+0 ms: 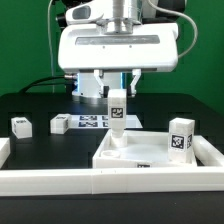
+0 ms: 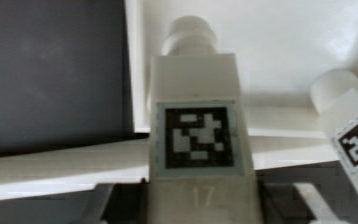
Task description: Assemble square table
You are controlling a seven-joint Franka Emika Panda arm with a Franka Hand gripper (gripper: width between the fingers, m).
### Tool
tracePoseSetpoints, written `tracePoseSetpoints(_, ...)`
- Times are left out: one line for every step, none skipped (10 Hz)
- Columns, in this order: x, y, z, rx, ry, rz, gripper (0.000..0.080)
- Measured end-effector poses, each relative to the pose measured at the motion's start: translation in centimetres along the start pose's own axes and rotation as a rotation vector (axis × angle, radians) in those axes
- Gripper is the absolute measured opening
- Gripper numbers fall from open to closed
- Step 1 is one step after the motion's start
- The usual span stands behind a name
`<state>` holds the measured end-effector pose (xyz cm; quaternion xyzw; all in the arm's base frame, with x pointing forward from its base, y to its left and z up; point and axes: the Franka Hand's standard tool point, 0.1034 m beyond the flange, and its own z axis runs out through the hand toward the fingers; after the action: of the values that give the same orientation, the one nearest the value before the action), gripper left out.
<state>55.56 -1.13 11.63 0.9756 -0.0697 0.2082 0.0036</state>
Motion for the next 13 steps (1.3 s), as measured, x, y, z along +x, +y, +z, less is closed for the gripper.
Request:
tracePoseSetpoints(1.0,0.2,0.1,0.003,-0.006,0.007,0.029)
tracePoseSetpoints(2.1,0.6,0.3,0.005,-0.009,0.017,0.029)
tracePoseSetpoints(2.9,0.9,0.6,0.006,-0.016,0.026,0.029)
tracePoseSetpoints(2.8,0.9,0.6,0.005,-0.014,0.025,0.029)
tracePoseSetpoints(2.8,0.9,0.7,0.005,-0.015,0.024,0.029)
tracePoseSetpoints(2.8,0.9,0.7,0.005,-0.015,0.025,0.029)
tracePoseSetpoints(2.7,0.9,0.7,0.005,-0.016,0.025,0.029)
tracePoseSetpoints(2.8,1.2,0.7,0.003,-0.014,0.018,0.029)
tracePoseSetpoints(3.3,1.3,0.7,0.001,0.003,0.019,0.029)
tracePoseSetpoints(3.7,1.1,0.9,0.002,0.004,0.018,0.029)
tracePoseSetpoints(4.0,1.1,0.9,0.001,0.02,0.016,0.029)
tracePoseSetpoints(4.0,0.9,0.9,0.002,0.024,0.013,0.029)
tracePoseSetpoints(4.3,0.7,0.9,-0.002,0.055,0.009,0.029)
